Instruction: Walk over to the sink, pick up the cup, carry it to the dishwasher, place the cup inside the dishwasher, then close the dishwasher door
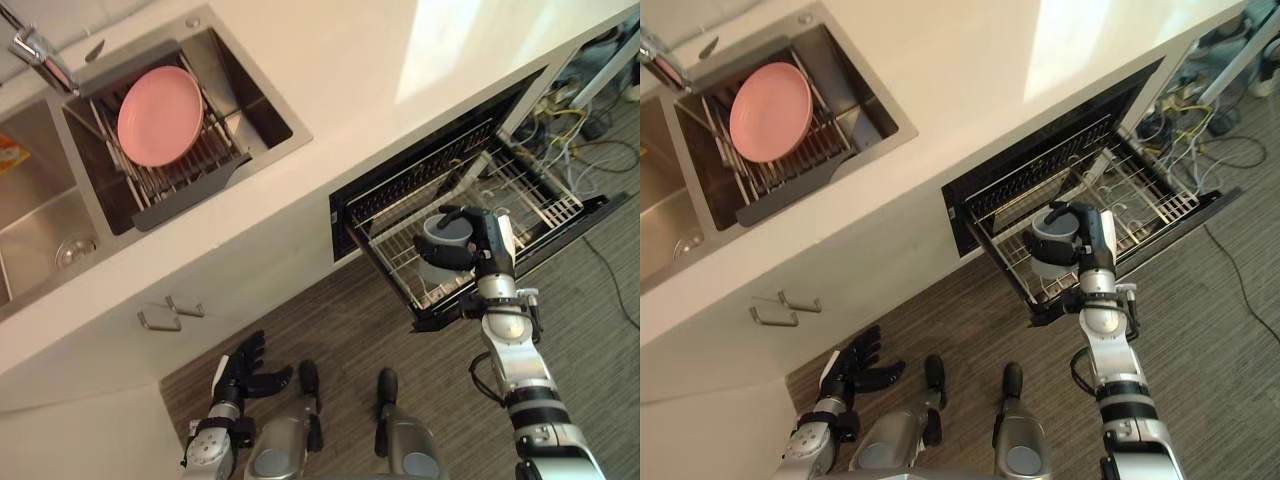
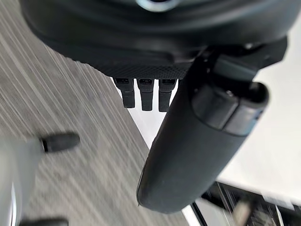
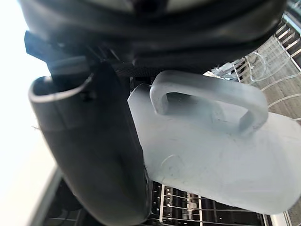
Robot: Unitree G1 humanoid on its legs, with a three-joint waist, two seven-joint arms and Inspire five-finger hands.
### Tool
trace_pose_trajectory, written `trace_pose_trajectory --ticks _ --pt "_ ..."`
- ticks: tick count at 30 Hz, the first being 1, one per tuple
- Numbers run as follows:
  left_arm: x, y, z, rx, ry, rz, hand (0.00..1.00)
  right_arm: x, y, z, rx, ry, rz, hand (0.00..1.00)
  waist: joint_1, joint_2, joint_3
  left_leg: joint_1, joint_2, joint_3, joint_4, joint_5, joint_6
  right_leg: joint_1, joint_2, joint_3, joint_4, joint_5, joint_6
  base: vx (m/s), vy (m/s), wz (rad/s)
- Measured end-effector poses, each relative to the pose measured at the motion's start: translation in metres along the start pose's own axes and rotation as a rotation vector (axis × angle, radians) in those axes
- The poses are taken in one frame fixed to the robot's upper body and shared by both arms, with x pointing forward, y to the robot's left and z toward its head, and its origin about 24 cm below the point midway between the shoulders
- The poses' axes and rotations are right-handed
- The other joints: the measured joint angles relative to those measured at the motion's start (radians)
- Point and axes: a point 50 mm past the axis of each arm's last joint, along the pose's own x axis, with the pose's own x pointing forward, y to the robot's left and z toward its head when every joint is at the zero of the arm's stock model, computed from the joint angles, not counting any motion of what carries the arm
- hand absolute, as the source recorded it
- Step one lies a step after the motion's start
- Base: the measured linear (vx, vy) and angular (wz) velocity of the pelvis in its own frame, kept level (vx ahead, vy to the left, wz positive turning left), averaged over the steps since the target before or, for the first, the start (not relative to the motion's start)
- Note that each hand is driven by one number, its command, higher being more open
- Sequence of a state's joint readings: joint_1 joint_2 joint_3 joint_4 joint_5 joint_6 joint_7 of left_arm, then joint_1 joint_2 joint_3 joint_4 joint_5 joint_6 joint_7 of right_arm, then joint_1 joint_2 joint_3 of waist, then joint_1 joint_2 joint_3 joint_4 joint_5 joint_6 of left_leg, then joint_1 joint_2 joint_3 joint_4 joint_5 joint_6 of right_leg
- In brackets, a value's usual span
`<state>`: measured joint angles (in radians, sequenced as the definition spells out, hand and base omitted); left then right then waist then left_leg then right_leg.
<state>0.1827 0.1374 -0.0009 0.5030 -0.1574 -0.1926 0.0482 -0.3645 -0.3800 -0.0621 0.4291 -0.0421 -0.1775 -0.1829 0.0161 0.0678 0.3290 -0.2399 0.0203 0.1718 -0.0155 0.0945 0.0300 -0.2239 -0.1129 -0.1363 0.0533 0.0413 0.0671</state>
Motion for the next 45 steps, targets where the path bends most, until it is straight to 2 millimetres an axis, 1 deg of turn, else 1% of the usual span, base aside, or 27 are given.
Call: trace_pose_trajectory --ticks 1,3,7,11,15,16,22,29,31,33,35,37,38,39,40,41,42,44,45 --pt "0.002 0.0 0.0 0.0 0.001 0.005 0.9 0.005 -0.002 0.003 -0.006 -0.007 -0.007 0.3 0.002 0.004 0.008 -0.005 0.0 0.0 0.0 0.003 0.002 -0.006 -0.001 0.0 0.002 0.001 0.0 -0.01 0.013 0.03" --pt "0.008 -0.001 0.003 -0.001 -0.003 0.02 0.9 0.019 -0.008 0.014 -0.016 -0.03 -0.043 0.3 0.01 0.017 0.052 -0.012 -0.001 0.001 0.005 0.005 0.003 -0.014 -0.002 0.002 0.009 0.003 0.001 0.0 0.0 0.0" --pt "0.011 -0.002 0.007 -0.002 -0.014 0.033 0.9 0.029 -0.01 0.025 -0.025 -0.056 -0.061 0.3 0.019 0.023 0.082 -0.038 0.001 0.001 0.016 0.005 0.003 -0.042 -0.002 0.004 0.023 0.002 0.0 0.0 0.0 0.0" --pt "0.014 -0.003 0.01 -0.004 -0.023 0.034 0.9 0.034 -0.006 0.022 -0.041 -0.031 -0.06 0.3 0.026 0.032 0.097 -0.049 -0.001 0.003 0.018 0.006 0.003 -0.06 -0.004 0.007 0.036 0.0 -0.002 0.0 0.0 0.0" --pt "0.021 -0.006 0.015 -0.009 -0.035 0.045 0.9 0.033 -0.001 0.013 -0.055 0.015 -0.043 0.3 0.03 0.04 0.108 -0.06 -0.001 0.001 0.017 0.015 0.005 -0.077 -0.005 0.006 0.053 -0.002 -0.004 0.0 0.001 0.01" --pt "0.022 -0.009 0.018 -0.016 -0.045 0.041 0.9 0.032 -0.001 0.009 -0.059 0.038 -0.042 0.9 0.033 0.045 0.111 -0.06 -0.001 -0.001 0.016 0.017 0.005 -0.078 -0.006 0.005 0.055 -0.002 -0.004 0.0 0.005 0.04" --pt "0.024 -0.015 0.022 -0.033 -0.067 0.042 0.9 0.028 0.01 -0.001 -0.056 0.083 -0.025 0.9 0.031 0.049 0.113 -0.059 -0.002 -0.012 0.009 0.025 0.002 -0.079 -0.006 -0.001 0.063 -0.004 -0.007 0.0 0.001 0.03" --pt "0.025 -0.015 0.023 -0.033 -0.07 0.043 0.9 0.025 0.01 -0.004 -0.056 0.094 -0.042 0.9 0.032 0.049 0.113 -0.037 -0.001 -0.018 -0.019 0.041 -0.002 -0.072 -0.004 -0.004 0.068 -0.006 -0.009 0.0 0.0 0.02" --pt "0.025 -0.015 0.023 -0.034 -0.07 0.043 0.9 0.018 0.01 -0.007 -0.044 0.097 -0.054 0.9 0.032 0.048 0.114 -0.025 0.0 -0.018 -0.023 0.041 -0.002 -0.062 -0.002 -0.004 0.068 -0.009 -0.01 0.0 0.0 0.0" --pt "0.025 -0.015 0.023 -0.034 -0.067 0.044 0.9 0.005 0.01 -0.01 -0.038 0.087 -0.052 0.9 0.029 0.047 0.114 -0.002 0.001 -0.018 -0.031 0.039 -0.005 -0.041 -0.001 -0.005 0.067 -0.014 -0.01 0.04 -0.012 -0.01" --pt "0.024 -0.015 0.022 -0.034 -0.065 0.045 0.9 -0.008 0.009 -0.008 -0.022 0.06 -0.054 0.9 0.019 0.046 0.114 0.019 0.002 -0.017 -0.043 0.038 -0.007 -0.025 0.001 -0.005 0.064 -0.018 -0.01 0.06 -0.015 -0.02" --pt "0.024 -0.013 0.022 -0.039 -0.062 0.052 0.9 -0.018 0.008 -0.002 0.011 0.028 -0.074 0.9 0.01 0.041 0.111 0.035 0.004 -0.017 -0.052 0.037 -0.009 -0.008 0.005 -0.005 0.054 -0.021 -0.01 0.06 -0.015 -0.02" --pt "0.024 -0.011 0.021 -0.042 -0.058 0.061 0.9 -0.024 0.007 0.001 0.024 0.01 -0.08 0.9 0.006 0.034 0.11 0.043 0.005 -0.017 -0.054 0.034 -0.012 0.003 0.007 -0.005 0.046 -0.021 -0.01 0.06 -0.016 -0.02" --pt "0.022 -0.007 0.019 -0.044 -0.05 0.077 0.9 -0.031 0.006 0.004 0.033 -0.012 -0.081 0.9 -0.004 0.02 0.103 0.054 0.008 -0.016 -0.054 0.03 -0.016 0.019 0.011 -0.007 0.033 -0.022 -0.01 0.1 -0.023 -0.05" --pt "0.021 -0.003 0.016 -0.047 -0.037 0.092 0.9 -0.04 0.005 0.006 0.043 -0.023 -0.089 0.9 -0.007 0.001 0.094 0.067 0.012 -0.014 -0.055 0.023 -0.021 0.033 0.015 -0.006 0.026 -0.023 -0.013 0.11 -0.027 -0.05" --pt "0.02 -0.001 0.014 -0.048 -0.03 0.098 0.9 -0.045 0.003 0.006 0.047 -0.028 -0.097 0.9 -0.007 -0.009 0.088 0.074 0.014 -0.014 -0.055 0.02 -0.023 0.042 0.018 -0.006 0.023 -0.025 -0.014 0.16 -0.051 -0.05" --pt "0.018 0.003 0.011 -0.047 -0.016 0.11 0.9 -0.054 0.0 0.006 0.053 -0.031 -0.106 0.9 -0.011 -0.031 0.076 0.091 0.018 -0.014 -0.055 0.018 -0.023 0.06 0.022 -0.007 0.018 -0.033 -0.016 0.14 -0.052 -0.03" --pt "0.013 0.008 0.003 -0.039 0.013 0.121 0.9 -0.07 -0.007 0.007 0.063 -0.042 -0.114 0.9 -0.021 -0.068 0.046 0.12 0.023 -0.014 -0.056 0.003 -0.031 0.093 0.028 -0.009 0.011 -0.046 -0.019 0.16 -0.059 -0.02" --pt "0.011 0.009 0.0 -0.036 0.025 0.122 0.9 -0.076 -0.01 0.009 0.064 -0.055 -0.117 0.9 -0.026 -0.081 0.037 0.136 0.025 -0.013 -0.056 -0.004 -0.034 0.113 0.03 -0.009 0.003 -0.05 -0.02 0.18 -0.056 -0.01"
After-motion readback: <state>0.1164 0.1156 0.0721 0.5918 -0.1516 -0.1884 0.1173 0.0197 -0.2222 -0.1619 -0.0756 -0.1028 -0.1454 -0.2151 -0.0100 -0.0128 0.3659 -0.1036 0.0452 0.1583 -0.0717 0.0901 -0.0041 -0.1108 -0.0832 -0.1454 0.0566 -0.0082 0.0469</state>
